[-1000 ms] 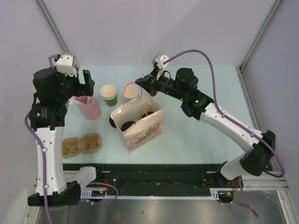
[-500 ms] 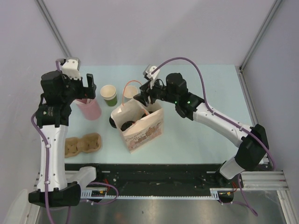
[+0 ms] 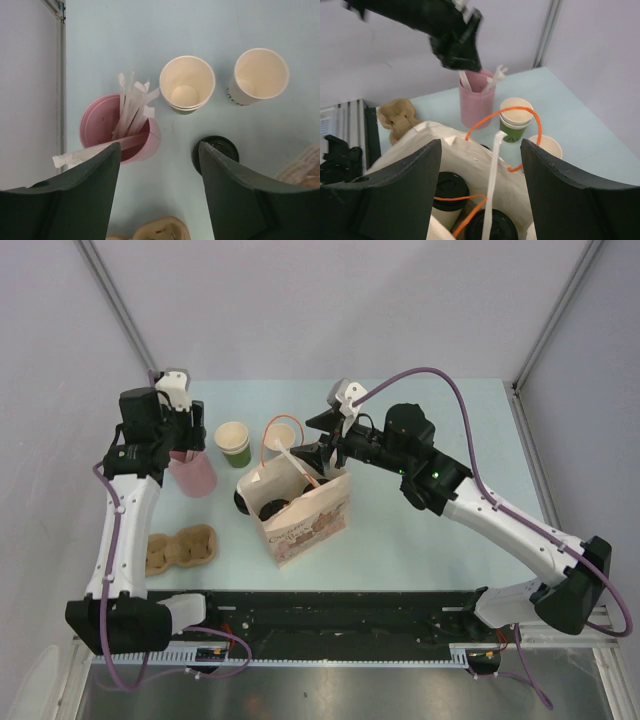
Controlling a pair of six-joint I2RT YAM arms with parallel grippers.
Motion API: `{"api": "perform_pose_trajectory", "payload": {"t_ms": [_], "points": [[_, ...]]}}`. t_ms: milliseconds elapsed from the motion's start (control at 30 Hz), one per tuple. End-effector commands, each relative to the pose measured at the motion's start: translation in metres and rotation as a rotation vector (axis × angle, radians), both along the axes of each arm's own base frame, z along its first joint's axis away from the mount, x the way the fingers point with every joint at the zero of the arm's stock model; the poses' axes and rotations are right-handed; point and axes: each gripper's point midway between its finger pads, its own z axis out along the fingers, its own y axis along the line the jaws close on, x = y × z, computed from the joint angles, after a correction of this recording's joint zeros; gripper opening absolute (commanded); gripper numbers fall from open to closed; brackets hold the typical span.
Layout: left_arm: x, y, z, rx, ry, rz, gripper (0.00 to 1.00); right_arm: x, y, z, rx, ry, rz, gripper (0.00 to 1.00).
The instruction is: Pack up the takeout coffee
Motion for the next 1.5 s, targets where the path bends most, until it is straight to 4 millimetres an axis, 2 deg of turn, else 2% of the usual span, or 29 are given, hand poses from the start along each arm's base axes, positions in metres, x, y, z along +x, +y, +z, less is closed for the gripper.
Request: {"api": "perform_pose_trajectory", "payload": {"t_ms": [0, 67, 167, 200, 333, 367, 433, 567, 767, 867, 967, 1233, 1333, 1433, 1467], "points": [[0.028, 0.025, -0.009, 0.084, -0.028, 0.091, 0.59, -0.034, -0.013, 0.040, 0.062, -0.085, 0.042, 0.70], [0.037, 0.034, -0.019, 0.104, -0.006, 0.134, 0.56, -0.039, -0.015, 0.041, 0.061, -0.081, 0.050, 0.70], [0.047, 0.040, -0.017, 0.101, -0.032, 0.177, 0.54, -0.046, -0.019, 0.042, 0.061, -0.087, 0.062, 0.70], [0.053, 0.043, -0.010, 0.102, -0.069, 0.192, 0.52, -0.047, -0.020, 0.041, 0.060, -0.087, 0.065, 0.70], [0.066, 0.055, -0.010, 0.111, -0.095, 0.272, 0.48, -0.054, -0.022, 0.040, 0.057, -0.101, 0.081, 0.69], [0.071, 0.062, -0.021, 0.131, -0.070, 0.301, 0.48, -0.056, -0.023, 0.040, 0.057, -0.105, 0.085, 0.68], [0.077, 0.064, -0.029, 0.149, -0.055, 0.298, 0.47, -0.059, -0.023, 0.042, 0.061, -0.113, 0.094, 0.68], [0.085, 0.065, -0.044, 0.161, -0.034, 0.285, 0.46, -0.067, -0.025, 0.044, 0.054, -0.140, 0.100, 0.68], [0.095, 0.068, -0.047, 0.177, -0.041, 0.291, 0.39, -0.076, -0.026, 0.047, 0.054, -0.148, 0.124, 0.67], [0.100, 0.068, -0.058, 0.186, -0.019, 0.283, 0.39, -0.083, -0.027, 0.040, 0.025, -0.137, 0.129, 0.67], [0.105, 0.066, -0.069, 0.170, 0.004, 0.267, 0.38, -0.087, -0.029, 0.042, 0.022, -0.146, 0.130, 0.67], [0.111, 0.065, -0.082, 0.167, 0.033, 0.256, 0.39, -0.091, -0.031, 0.038, 0.002, -0.141, 0.129, 0.67], [0.111, 0.061, -0.082, 0.146, 0.030, 0.242, 0.40, -0.091, -0.029, 0.034, -0.008, -0.136, 0.133, 0.67], [0.101, 0.052, -0.066, 0.108, -0.010, 0.210, 0.43, -0.089, -0.027, 0.029, -0.022, -0.128, 0.129, 0.67], [0.096, 0.050, -0.053, 0.101, -0.041, 0.206, 0.44, -0.089, -0.026, 0.028, -0.025, -0.126, 0.131, 0.67]]}}
